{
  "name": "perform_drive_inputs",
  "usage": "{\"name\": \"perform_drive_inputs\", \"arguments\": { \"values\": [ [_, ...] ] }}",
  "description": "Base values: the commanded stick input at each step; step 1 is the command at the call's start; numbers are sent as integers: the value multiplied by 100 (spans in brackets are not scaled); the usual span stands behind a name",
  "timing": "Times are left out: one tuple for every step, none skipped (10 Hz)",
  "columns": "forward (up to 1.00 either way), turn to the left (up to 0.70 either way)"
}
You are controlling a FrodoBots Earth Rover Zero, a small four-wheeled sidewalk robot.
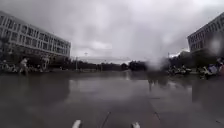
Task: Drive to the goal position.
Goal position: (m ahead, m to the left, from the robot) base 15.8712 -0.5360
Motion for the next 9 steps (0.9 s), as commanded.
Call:
{"name": "perform_drive_inputs", "arguments": {
  "values": [
    [70,0],
    [70,0],
    [70,0],
    [70,0],
    [70,0],
    [70,0],
    [70,0],
    [70,0],
    [70,0]
  ]
}}
